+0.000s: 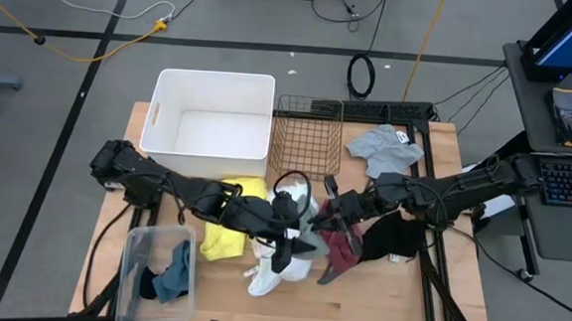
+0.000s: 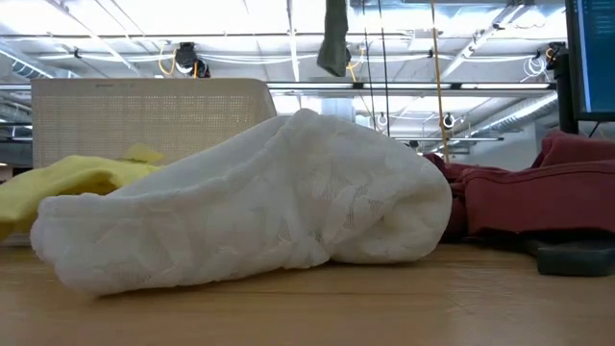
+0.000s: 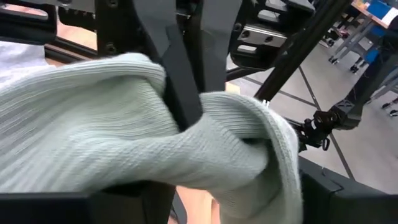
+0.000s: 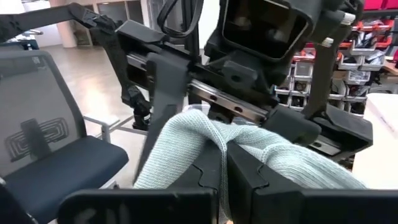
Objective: Pick & Place Cloths
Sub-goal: Put the gray sock into the transparent bin
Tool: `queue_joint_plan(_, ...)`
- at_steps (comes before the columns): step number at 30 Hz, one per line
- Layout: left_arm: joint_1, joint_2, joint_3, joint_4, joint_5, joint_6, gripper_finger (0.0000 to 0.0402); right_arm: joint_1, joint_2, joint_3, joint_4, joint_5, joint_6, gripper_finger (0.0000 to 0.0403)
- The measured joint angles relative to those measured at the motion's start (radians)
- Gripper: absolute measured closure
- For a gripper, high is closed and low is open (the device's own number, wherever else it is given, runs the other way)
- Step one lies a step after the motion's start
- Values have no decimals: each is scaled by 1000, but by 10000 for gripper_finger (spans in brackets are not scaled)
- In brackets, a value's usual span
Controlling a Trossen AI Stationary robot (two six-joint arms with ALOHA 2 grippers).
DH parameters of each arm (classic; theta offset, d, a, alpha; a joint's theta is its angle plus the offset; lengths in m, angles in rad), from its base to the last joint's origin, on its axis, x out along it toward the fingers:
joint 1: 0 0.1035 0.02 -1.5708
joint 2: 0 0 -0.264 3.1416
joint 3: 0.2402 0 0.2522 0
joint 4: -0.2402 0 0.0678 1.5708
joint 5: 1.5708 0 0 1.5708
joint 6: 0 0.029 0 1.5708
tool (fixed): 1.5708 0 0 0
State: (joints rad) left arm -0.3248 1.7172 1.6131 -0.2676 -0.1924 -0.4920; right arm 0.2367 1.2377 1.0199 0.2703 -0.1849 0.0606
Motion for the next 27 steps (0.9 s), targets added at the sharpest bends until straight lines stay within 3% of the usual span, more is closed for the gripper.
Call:
queue_joint_plan(11, 6, 0, 0, -50, -18, 21, 384, 0, 0, 0, -5, -39, 9, 403)
queue_joint_plan(19, -4, -1, 0, -90, -41, 23, 396, 0, -3, 0, -39, -53, 109, 375)
queue_joint_plan(27, -55, -3, 0, -186, -280, 35, 398, 3, -3, 0, -125, -191, 160, 313)
